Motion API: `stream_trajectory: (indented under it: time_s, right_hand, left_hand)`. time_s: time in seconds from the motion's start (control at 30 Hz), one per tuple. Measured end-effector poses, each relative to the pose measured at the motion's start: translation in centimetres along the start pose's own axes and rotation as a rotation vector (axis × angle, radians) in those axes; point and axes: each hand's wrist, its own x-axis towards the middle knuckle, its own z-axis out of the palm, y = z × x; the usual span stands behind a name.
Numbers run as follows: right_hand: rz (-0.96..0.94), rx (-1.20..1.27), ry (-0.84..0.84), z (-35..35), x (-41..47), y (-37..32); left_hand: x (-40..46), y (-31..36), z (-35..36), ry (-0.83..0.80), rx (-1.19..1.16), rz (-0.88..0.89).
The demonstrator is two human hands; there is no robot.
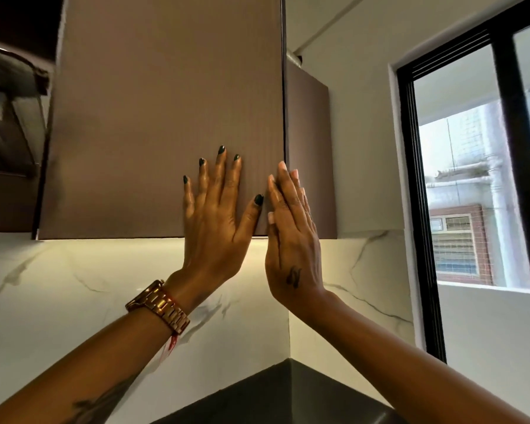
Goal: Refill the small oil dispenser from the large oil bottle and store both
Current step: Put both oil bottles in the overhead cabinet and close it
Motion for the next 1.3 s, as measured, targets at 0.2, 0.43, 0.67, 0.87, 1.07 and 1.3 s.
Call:
stream_trajectory:
  time_s: [0.2,0.43,0.67,0.87,1.07,1.3]
  right_hand:
    - [-0.045,-0.2,-0.031,1.5,-2.1,8.8]
    - [-0.073,-0.335,-0.171,4.8,-4.1,17.7]
    - [-0.1,-0.289,-0.136,10.9,-6.7,24.7]
    - [-0.116,-0.291,-0.158,15.3,-8.0,28.6]
    - [-0.084,-0.24,-0.149,20.5,-9.6,31.6]
    - [-0.059,-0.226,-0.177,23.8,-10.6,33.4]
  left_hand:
    - [-0.2,-2.3,6.7,-0.075,0.169,0.008]
    - [-0.7,-7.0,14.9,-0.103,0.354,0.044]
    - [-0.6,-11.8,20.4,-0.053,0.543,0.079]
    - [-0.4,-15.4,23.5,-0.075,0.637,0.07]
    - [-0.4,-19.2,25.8,-0.103,0.718,0.075]
    - [-0.5,-21.7,26.9,-0.133,0.792,0.058]
